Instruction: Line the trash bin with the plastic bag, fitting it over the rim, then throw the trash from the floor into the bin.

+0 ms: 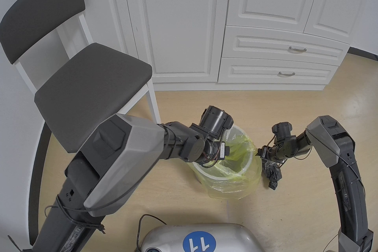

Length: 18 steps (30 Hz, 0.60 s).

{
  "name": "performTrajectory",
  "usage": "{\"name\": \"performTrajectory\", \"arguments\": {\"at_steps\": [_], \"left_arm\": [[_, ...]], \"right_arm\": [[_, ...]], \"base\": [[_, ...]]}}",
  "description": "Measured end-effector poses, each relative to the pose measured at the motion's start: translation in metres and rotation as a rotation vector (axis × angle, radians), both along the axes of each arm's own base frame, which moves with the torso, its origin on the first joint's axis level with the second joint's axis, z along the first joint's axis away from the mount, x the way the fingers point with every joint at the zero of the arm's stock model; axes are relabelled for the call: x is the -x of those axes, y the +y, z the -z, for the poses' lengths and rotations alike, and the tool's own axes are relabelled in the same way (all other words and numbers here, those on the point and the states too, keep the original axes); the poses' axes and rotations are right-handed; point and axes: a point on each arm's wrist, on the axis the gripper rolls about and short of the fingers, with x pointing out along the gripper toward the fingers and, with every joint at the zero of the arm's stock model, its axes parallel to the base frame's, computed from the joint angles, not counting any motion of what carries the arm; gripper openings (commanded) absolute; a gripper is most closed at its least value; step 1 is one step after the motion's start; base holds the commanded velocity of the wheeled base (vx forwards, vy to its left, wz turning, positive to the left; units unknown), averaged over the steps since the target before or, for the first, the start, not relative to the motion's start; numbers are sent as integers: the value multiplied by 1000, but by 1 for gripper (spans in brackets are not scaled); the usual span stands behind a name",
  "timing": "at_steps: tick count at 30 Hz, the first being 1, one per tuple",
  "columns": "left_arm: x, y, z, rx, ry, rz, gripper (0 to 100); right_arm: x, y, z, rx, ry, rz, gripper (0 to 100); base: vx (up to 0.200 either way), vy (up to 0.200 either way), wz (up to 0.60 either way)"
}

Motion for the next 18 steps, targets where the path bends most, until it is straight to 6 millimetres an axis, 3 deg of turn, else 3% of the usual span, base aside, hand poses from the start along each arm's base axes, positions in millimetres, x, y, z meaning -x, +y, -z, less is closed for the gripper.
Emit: {"name": "performTrajectory", "arguments": {"at_steps": [8,18], "left_arm": [[-6,-1,32,-68,30,19,100],[-17,10,46,-79,38,-4,100]], "right_arm": [[0,-1,1,4,3,1,100],[0,-1,0,4,7,0,100]], "base": [[0,0,0],[0,0,0]]}}
